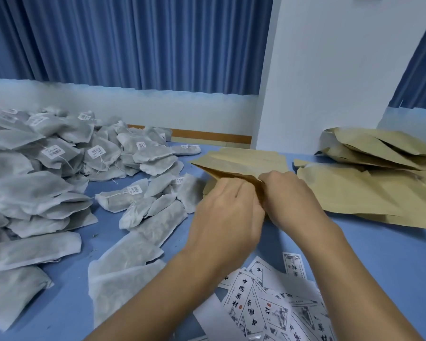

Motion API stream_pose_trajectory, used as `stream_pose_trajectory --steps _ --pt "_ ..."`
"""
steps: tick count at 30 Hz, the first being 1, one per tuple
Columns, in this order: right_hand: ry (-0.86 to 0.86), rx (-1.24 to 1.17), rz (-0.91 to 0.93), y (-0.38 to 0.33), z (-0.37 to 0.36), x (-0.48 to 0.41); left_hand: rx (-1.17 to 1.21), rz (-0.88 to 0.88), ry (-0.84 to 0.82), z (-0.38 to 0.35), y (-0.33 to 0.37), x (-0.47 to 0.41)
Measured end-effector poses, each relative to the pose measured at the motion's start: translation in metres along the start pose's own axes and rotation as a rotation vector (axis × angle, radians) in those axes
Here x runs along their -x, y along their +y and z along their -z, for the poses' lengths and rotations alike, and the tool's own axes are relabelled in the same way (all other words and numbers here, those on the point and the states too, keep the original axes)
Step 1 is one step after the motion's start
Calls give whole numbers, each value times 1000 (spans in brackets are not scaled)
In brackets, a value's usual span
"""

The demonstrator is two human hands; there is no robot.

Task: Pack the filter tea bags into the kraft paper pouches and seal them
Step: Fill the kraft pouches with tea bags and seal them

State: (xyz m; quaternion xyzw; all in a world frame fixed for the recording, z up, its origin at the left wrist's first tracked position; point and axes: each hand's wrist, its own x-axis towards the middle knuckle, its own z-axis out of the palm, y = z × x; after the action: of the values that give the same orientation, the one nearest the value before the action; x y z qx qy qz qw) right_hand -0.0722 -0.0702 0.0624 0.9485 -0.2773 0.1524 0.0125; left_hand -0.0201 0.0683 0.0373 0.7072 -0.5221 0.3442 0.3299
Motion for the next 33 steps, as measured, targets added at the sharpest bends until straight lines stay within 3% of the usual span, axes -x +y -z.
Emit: stream_pose_trajectory --steps 2,4,7,9,12,16,18,22,24,28,29,33 --pt "10 -11 5 2 1 0 -202 147 -251 -1 1 -9" --pt "32 -36 10 0 3 1 -244 234 -479 -13 -4 -18" --pt "89 -135 1 -4 9 2 -178 309 -795 -40 -15 -41" --pt "174 -185 -3 -8 13 3 6 324 -891 -62 -30 -53" --pt "275 -234 -26 -12 13 4 383 489 -817 -85 -56 -64" --pt "334 -421 -51 -8 8 3 536 529 -783 -101 -53 -74" --pt "342 -521 -27 -4 4 3 485 421 -721 -102 -44 -73" --pt "344 -542 -160 10 -5 -2 99 85 -493 -84 -25 -53" --pt "348 -498 -217 17 -6 -3 125 12 -436 -68 -9 -31" --pt "351 -460 -218 25 -3 -6 348 -168 -143 -42 5 23" --pt "347 -455 -219 25 -3 -6 414 -187 -185 -38 7 34" --pt "298 -387 -239 20 -7 -6 347 -216 -758 -39 15 60"
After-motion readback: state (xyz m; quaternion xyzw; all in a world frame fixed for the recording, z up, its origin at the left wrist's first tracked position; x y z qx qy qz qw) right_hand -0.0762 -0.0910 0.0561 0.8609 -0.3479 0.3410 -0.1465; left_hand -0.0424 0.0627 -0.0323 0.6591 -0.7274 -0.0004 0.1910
